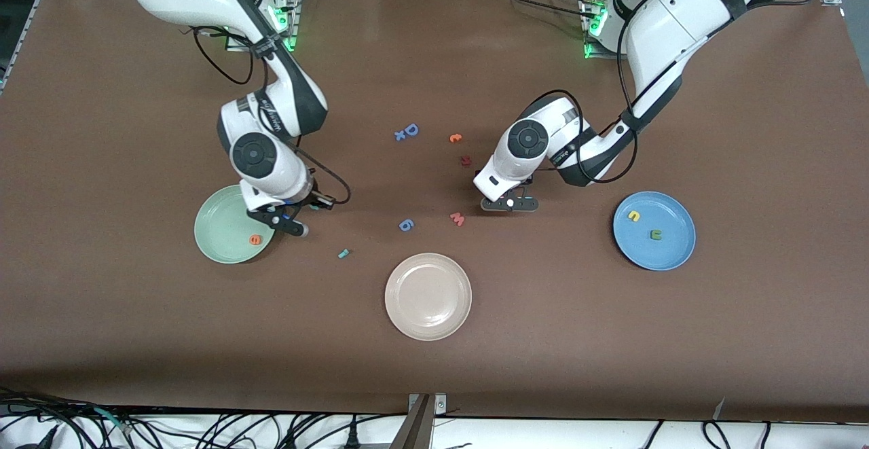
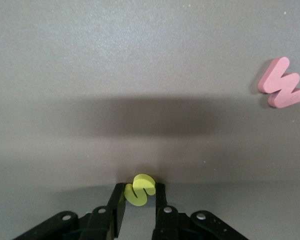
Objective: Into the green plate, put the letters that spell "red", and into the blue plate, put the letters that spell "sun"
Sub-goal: 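Place the yellow s on the blue plate while the right gripper places the blue letter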
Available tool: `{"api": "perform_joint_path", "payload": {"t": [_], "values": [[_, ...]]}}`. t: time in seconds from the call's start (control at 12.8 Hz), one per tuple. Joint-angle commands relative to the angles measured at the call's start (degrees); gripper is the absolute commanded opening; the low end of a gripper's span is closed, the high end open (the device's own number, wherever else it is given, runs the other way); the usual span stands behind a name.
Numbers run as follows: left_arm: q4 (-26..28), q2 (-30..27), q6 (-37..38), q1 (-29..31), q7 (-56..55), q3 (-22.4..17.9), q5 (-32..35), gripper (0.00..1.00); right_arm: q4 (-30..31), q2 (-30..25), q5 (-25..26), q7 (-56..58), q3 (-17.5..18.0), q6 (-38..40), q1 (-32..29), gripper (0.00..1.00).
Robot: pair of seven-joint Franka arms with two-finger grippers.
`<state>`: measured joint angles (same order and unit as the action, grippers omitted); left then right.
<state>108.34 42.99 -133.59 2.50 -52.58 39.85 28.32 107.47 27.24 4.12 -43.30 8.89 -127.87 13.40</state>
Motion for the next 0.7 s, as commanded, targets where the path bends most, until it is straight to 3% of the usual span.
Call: {"api": "perform_joint_path", "payload": {"t": [0.0, 0.31, 0.55, 0.62], "values": [[-1.0, -2.6, 2.9, 0.7, -0.3, 0.0, 2.0, 0.10, 0.5, -2.0, 1.8, 7.8, 0.3, 3.1, -4.5, 0.15], [-5.2, -3.3, 10.6, 4.4, 11.0, 1.2, 1.0, 0.10, 0.5, -1.8, 4.0, 17.3, 0.3, 3.3, -10.0, 0.15], [-5.7, -3.3, 13.8, 14.4, 24.7, 5.4, 0.9, 0.11, 0.5, -1.1, 7.0, 21.1, -0.8, 2.9, -11.9, 0.16], [-5.6, -3.2, 14.5, 18.3, 29.5, 6.6, 0.9, 0.11, 0.5, -1.0, 7.0, 21.5, -0.9, 2.7, -11.9, 0.35]]}}
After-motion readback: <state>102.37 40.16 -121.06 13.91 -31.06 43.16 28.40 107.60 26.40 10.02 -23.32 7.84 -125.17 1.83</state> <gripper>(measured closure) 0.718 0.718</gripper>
